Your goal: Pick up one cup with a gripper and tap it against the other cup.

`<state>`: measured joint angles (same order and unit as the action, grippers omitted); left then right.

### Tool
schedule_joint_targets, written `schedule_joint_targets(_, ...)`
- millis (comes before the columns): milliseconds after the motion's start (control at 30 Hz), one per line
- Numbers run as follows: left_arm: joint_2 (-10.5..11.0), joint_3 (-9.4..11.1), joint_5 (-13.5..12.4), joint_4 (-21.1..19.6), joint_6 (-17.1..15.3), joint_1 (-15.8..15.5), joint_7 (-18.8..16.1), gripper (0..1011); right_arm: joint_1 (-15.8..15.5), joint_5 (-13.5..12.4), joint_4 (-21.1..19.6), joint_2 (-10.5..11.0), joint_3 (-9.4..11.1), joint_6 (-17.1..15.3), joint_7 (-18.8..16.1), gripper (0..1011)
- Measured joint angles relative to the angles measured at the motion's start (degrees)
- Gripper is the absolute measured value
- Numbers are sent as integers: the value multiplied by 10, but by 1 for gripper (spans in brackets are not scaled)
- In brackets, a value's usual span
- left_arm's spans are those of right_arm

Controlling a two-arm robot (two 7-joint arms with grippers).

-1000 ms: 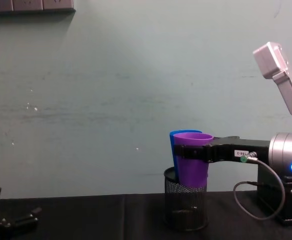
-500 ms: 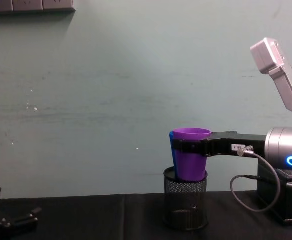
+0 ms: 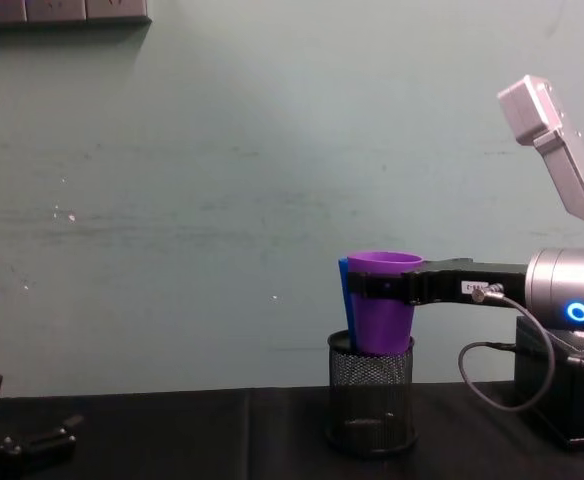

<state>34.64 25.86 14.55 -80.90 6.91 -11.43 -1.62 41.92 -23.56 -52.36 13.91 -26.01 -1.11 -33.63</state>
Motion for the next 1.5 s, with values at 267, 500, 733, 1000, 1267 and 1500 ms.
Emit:
schedule_joint_targets(267, 0, 0, 0, 0, 0, 0, 0, 1005, 8, -3, 14, -4, 1, 0, -10, 733)
schedule_joint_targets(500, 0, 0, 0, 0, 0, 0, 0, 1005, 8, -3, 14, -4, 1, 0, -10, 733)
schedule_joint_targets(733, 0, 0, 0, 0, 0, 0, 0, 1005, 8, -2, 13, -3, 1, 0, -9, 732)
schedule_joint_targets(1000, 0, 0, 0, 0, 0, 0, 0, 1005, 7, -2, 13, -3, 1, 0, -8, 732)
schedule_joint_targets(1267, 0, 0, 0, 0, 0, 0, 0, 1005, 7, -2, 12, -3, 0, 0, -7, 732)
schedule_joint_targets(1500, 0, 0, 0, 0, 0, 0, 0, 1005, 7, -2, 12, -3, 0, 0, -7, 732)
